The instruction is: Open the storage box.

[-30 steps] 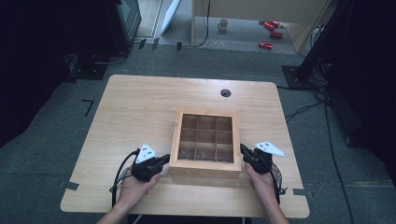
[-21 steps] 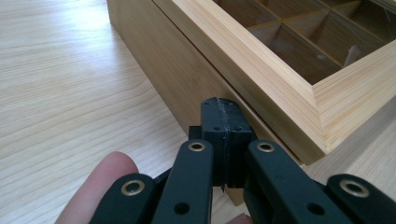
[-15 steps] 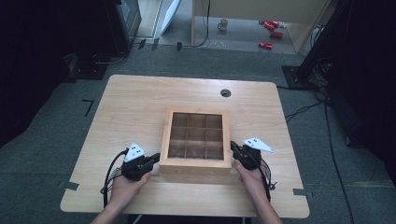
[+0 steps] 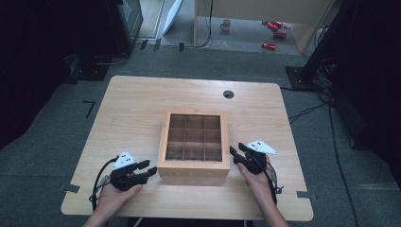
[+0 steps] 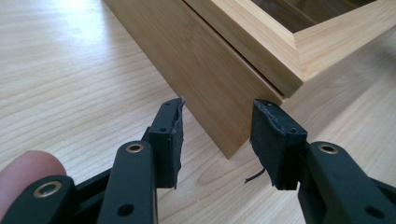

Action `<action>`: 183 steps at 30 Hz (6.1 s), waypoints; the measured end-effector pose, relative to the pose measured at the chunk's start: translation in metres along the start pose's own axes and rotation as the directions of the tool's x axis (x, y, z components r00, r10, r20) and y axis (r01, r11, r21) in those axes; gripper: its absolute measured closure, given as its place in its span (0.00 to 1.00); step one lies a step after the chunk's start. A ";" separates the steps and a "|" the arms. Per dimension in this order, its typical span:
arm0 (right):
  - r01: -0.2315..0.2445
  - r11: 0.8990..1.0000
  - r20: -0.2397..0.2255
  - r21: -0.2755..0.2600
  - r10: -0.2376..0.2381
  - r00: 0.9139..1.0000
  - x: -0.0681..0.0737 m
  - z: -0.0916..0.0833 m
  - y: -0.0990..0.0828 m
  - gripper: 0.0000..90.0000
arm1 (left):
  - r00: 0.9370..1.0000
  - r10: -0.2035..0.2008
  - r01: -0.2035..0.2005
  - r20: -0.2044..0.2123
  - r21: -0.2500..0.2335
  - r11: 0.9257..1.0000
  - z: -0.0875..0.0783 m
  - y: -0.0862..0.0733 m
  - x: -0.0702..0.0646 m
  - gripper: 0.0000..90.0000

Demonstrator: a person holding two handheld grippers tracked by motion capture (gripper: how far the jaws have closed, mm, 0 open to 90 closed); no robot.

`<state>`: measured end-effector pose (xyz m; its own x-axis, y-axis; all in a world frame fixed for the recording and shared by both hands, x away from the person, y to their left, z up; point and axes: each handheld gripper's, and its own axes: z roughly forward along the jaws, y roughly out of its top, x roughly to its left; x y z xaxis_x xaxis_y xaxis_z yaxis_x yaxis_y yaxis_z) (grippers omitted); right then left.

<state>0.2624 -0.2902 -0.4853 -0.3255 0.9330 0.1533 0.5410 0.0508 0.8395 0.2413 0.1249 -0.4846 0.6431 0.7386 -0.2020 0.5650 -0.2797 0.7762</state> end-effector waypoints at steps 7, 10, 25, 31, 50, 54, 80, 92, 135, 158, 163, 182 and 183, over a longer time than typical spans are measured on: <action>-0.048 0.999 0.033 0.025 0.047 0.998 -0.007 -0.002 -0.011 0.48 | 0.999 -0.013 0.014 0.031 -0.015 1.000 -0.008 0.001 -0.001 0.54; -0.032 0.999 0.028 0.036 0.031 0.999 -0.007 -0.003 -0.012 0.43 | 0.999 0.015 -0.015 0.041 0.000 1.000 -0.009 0.000 -0.007 0.50; -0.039 0.999 0.004 0.036 0.039 0.999 -0.007 -0.013 -0.012 0.35 | 0.998 0.044 -0.046 0.047 0.046 0.998 0.011 0.008 -0.022 0.61; -0.038 0.998 0.003 0.040 0.038 0.999 -0.005 -0.013 -0.012 0.34 | 0.997 0.034 -0.036 0.069 0.037 0.999 0.004 0.011 -0.020 0.65; 0.008 1.000 -0.058 -0.019 -0.009 0.998 -0.007 -0.025 -0.005 0.30 | 0.998 0.027 -0.028 0.064 0.004 1.000 0.001 0.017 -0.020 0.74; 0.041 0.998 -0.093 -0.045 -0.045 0.995 -0.007 -0.033 -0.003 0.30 | 0.997 0.031 -0.030 0.067 -0.013 0.999 -0.001 0.020 -0.021 0.75; 0.234 0.962 -0.205 -0.140 -0.260 0.944 0.009 -0.046 -0.003 0.27 | 0.997 0.050 -0.046 0.063 -0.064 0.997 -0.011 0.041 -0.028 0.71; 0.307 0.918 -0.199 -0.250 -0.359 0.912 0.029 -0.050 0.001 0.31 | 0.997 0.071 -0.070 0.039 -0.029 0.997 -0.007 0.037 -0.027 0.61; 0.469 0.850 -0.157 -0.241 -0.511 0.845 0.036 -0.036 0.005 0.27 | 0.995 0.036 -0.025 0.089 -0.114 0.993 -0.018 0.037 -0.016 0.49; 0.453 0.839 -0.190 -0.303 -0.518 0.834 0.033 -0.042 0.045 0.37 | 0.974 -0.135 0.148 -0.184 0.059 0.987 0.002 -0.009 0.058 0.16; 0.457 0.840 -0.183 -0.294 -0.519 0.835 0.032 -0.040 0.061 0.44 | 0.970 -0.119 0.138 -0.211 0.077 0.987 0.005 -0.014 0.061 0.17; 0.369 0.866 -0.196 -0.336 -0.448 0.872 0.015 -0.027 0.130 0.55 | 0.967 -0.079 0.098 -0.243 0.068 0.993 0.009 -0.016 0.057 0.17; 0.371 0.865 -0.186 -0.337 -0.448 0.875 0.014 -0.026 0.133 0.58 | 0.967 -0.078 0.097 -0.242 0.067 0.993 0.009 -0.016 0.057 0.17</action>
<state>0.3096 -0.2798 -0.3581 -0.6713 0.7269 -0.1447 0.0860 0.2703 0.9589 0.2736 0.1666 -0.5141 0.4528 0.8847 -0.1110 0.6581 -0.2476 0.7110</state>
